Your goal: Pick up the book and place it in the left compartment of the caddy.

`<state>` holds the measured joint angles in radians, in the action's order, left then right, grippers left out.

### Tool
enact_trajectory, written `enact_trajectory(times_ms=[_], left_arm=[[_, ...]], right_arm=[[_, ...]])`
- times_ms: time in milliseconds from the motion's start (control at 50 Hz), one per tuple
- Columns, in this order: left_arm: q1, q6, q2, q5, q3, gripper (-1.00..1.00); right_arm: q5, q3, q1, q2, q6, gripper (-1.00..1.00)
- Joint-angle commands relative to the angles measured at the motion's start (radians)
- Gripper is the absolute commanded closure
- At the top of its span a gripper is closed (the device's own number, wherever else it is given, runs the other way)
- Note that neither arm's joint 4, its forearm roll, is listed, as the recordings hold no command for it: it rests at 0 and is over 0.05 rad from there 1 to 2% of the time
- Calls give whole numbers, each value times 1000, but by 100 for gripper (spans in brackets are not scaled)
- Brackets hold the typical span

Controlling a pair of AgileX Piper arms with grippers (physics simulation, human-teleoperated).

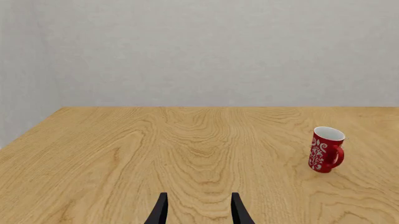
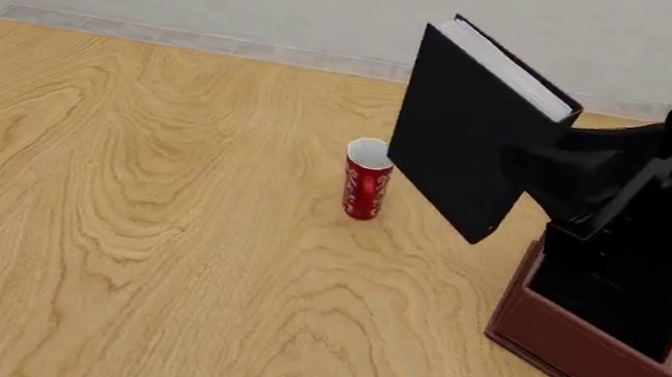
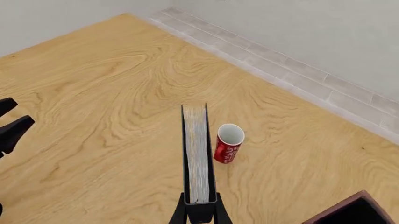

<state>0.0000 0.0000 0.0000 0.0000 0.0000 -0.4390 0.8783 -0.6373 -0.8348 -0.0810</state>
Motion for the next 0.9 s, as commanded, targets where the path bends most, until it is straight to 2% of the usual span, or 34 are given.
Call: enact_trajectory(times_ms=[20, 220, 900], left_arm=[[0, 0, 0, 0, 0, -100], [0, 0, 0, 0, 0, -100], [0, 0, 0, 0, 0, -100]], right_arm=[[-27, -11, 86, 77, 18, 100], [-59, -15, 154, 131, 17, 100], [-142, -37, 309, 235, 2, 100]])
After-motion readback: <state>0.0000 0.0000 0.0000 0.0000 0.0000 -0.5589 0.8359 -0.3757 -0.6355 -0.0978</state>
